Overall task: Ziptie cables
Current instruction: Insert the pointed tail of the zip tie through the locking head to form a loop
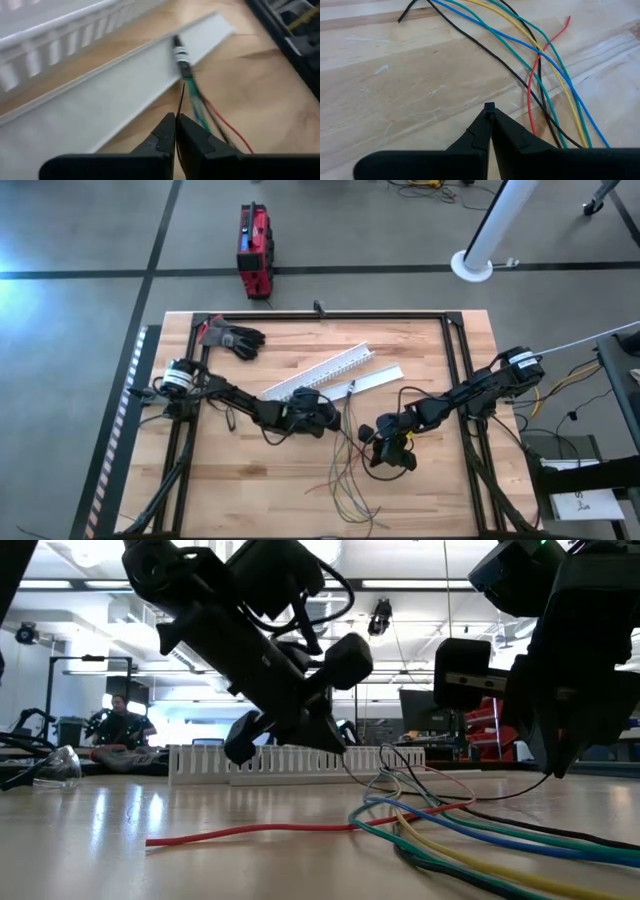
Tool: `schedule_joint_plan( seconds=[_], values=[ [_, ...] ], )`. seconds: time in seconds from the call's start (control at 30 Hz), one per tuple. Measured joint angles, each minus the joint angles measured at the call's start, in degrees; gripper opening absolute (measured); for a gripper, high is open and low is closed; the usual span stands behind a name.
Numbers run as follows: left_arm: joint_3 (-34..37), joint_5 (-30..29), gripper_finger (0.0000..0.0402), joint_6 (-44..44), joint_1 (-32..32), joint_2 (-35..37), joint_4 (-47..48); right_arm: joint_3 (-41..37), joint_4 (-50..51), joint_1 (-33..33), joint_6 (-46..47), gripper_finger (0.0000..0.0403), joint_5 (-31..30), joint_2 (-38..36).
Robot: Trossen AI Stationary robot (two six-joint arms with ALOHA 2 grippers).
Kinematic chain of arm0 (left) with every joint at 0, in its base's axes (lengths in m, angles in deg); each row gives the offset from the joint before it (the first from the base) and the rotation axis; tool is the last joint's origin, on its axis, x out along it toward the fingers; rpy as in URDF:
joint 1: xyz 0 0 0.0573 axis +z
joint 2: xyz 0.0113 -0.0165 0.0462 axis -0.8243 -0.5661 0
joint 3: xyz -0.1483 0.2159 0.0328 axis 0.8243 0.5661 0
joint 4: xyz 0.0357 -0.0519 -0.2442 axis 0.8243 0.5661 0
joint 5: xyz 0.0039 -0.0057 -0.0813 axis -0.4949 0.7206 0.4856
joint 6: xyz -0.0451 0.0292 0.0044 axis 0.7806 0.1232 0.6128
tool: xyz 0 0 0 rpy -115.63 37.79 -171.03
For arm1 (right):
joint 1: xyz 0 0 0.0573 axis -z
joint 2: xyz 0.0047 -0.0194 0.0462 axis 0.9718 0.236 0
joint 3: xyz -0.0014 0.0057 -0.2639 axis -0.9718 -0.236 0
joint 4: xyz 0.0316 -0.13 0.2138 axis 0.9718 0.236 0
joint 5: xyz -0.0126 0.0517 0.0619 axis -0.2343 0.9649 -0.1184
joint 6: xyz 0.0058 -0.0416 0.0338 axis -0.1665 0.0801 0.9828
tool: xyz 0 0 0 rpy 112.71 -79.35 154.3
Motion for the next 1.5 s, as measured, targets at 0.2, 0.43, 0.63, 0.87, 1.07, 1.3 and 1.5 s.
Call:
schedule_joint_plan(
  seconds=[0.2,0.43,0.63,0.87,1.07,1.3,1.5],
  values=[
    [0.0,0.0,0.0013,-2.4,-0.7,0.0,-1.4,0.0,0.0,0.0,0.8,0.0000,0.0,0.0],
    [0.0,0.0,0.0034,-5.1,-1.0,0.1,-1.4,0.0,0.0,0.0,0.9,0.0000,0.0,0.0],
    [0.0,0.0,0.0038,-5.2,-1.0,0.1,-1.4,0.0,0.0,0.0,0.9,0.0000,0.0,0.0],
    [0.0,0.4,0.0019,-8.1,-1.3,0.1,-1.4,0.0,0.0,0.0,1.0,0.0000,-0.1,0.0],
    [0.0,0.7,0.0001,-15.3,-2.4,0.2,-1.4,0.0,0.1,0.2,6.7,0.0000,-4.5,-0.9],
    [0.0,1.1,0.0000,-20.1,-3.5,0.2,-1.5,0.0,0.3,0.2,11.1,0.0000,-4.4,-4.0],
    [0.0,-1.4,0.0000,-21.3,-4.8,0.2,-1.6,0.0,0.5,0.2,18.1,0.0000,-3.8,-7.3]
  ],
)
